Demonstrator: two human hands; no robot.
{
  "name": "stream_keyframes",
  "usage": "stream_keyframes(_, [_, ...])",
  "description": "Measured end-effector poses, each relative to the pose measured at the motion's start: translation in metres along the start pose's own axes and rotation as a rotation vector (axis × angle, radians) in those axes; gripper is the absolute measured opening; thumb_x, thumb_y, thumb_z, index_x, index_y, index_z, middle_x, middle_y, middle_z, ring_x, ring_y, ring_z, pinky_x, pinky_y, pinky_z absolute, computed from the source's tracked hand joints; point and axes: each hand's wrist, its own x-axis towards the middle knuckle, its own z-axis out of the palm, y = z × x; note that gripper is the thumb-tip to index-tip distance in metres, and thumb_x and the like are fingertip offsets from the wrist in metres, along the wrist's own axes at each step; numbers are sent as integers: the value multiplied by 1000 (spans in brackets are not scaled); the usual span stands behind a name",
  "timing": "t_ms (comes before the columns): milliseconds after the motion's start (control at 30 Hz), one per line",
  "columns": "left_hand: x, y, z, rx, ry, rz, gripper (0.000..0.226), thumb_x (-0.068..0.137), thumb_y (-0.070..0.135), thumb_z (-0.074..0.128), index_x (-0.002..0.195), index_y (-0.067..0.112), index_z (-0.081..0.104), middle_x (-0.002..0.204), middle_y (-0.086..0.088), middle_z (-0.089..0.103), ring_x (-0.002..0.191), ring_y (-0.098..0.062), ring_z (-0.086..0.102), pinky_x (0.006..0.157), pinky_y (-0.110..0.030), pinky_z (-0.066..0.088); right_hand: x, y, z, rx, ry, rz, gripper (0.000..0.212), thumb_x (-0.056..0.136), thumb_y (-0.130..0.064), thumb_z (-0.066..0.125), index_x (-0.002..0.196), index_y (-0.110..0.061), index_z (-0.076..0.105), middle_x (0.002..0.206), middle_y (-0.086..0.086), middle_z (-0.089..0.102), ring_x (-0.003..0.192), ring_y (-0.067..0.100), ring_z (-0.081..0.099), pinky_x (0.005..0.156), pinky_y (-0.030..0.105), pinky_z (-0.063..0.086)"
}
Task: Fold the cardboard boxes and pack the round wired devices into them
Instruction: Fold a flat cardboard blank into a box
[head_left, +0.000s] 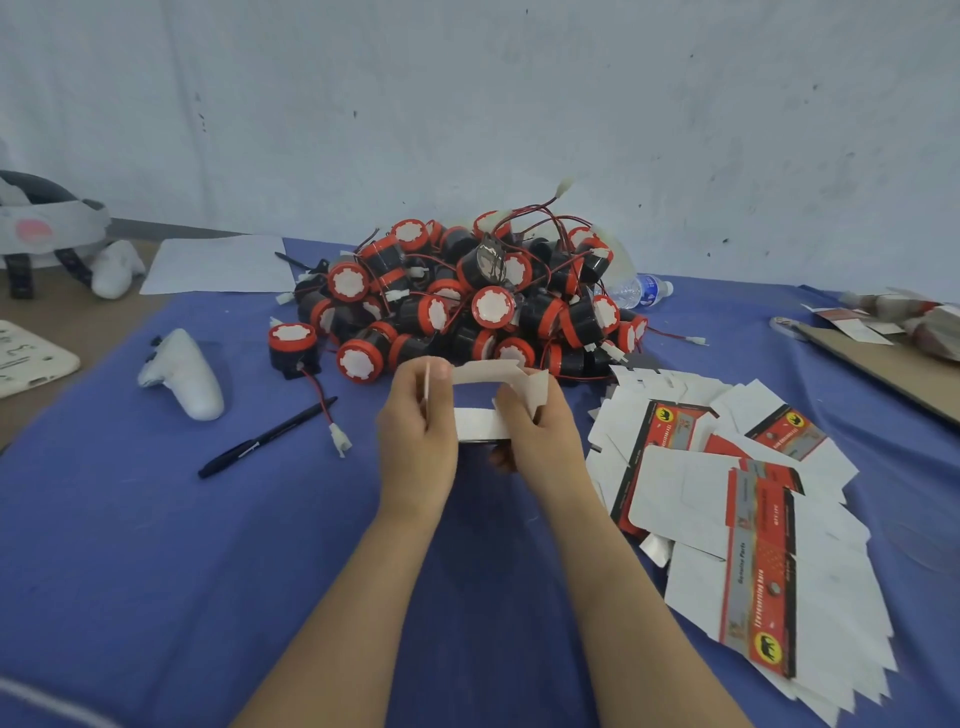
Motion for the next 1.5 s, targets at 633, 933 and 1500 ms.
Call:
stream_keyframes(633, [3,-3,0,-18,-238,-92,42,95,2,43,121,34,46,128,10,49,114,-9,49,88,-18,44,-3,-2,-1,80,-149,72,24,98,-24,51,121,-27,50,93,6,62,58,8,62,51,23,50])
stream_keyframes(933, [-5,1,6,15,-379,35,40,103,32,32,142,31,35,146,14,36,137,0,29,116,-26,25,0,-2,-9,79,-34,91,18,98,-15,46,115,-20,49,89,5,63,52,5,60,43,20,47])
stream_keyframes(1500, [1,6,-4,-182,-238,-143,53,96,0,33,137,32,41,133,24,44,109,22,44,86,-5,42,0,-7,-9,354,-319,225,31,89,-35,61,118,-30,53,116,13,66,97,32,69,84,44,57])
